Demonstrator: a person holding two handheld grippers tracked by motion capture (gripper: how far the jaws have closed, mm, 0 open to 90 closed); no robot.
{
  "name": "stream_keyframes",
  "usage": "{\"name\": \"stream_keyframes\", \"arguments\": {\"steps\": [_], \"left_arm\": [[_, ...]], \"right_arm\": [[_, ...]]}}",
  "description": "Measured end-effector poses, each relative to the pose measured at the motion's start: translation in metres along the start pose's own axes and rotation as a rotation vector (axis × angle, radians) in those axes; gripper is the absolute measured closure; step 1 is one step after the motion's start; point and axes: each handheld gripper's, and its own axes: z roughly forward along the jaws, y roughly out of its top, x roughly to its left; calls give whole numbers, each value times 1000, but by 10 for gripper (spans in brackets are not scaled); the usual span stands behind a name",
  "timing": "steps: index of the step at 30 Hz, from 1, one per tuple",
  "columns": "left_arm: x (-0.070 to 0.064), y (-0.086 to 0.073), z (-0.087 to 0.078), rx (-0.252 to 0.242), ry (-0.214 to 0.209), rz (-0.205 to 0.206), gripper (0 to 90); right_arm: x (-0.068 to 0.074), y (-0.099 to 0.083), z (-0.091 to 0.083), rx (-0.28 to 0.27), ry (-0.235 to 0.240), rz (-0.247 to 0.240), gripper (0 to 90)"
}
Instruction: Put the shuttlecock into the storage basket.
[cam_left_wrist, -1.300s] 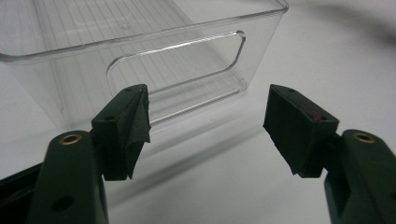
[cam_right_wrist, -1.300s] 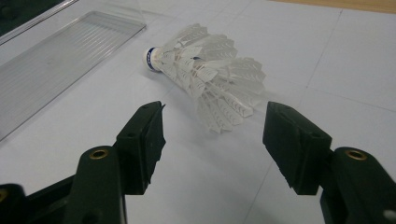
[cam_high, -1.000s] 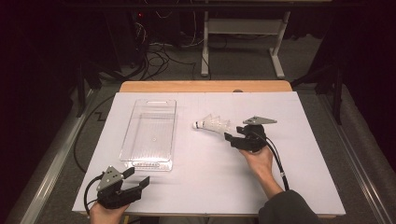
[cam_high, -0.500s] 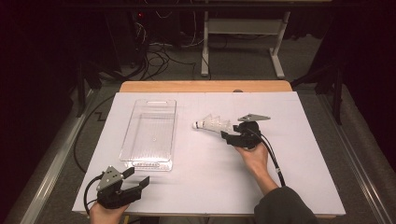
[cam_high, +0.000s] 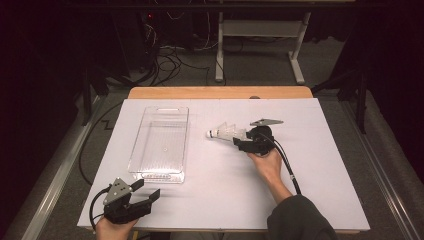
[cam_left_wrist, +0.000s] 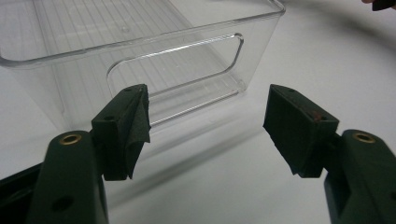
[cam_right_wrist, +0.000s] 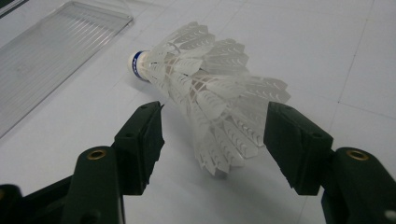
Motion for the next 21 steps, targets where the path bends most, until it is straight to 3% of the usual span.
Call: {"name": "stream_keyframes", "arguments": {"steps": [6,21], "left_arm": [[0,0,0,-2,0,2,321],[0,0,-1,-8,0,5,323]], "right_arm": [[-2,1,7,11,10,24,367],[1,11,20,24,37,31,337]]}}
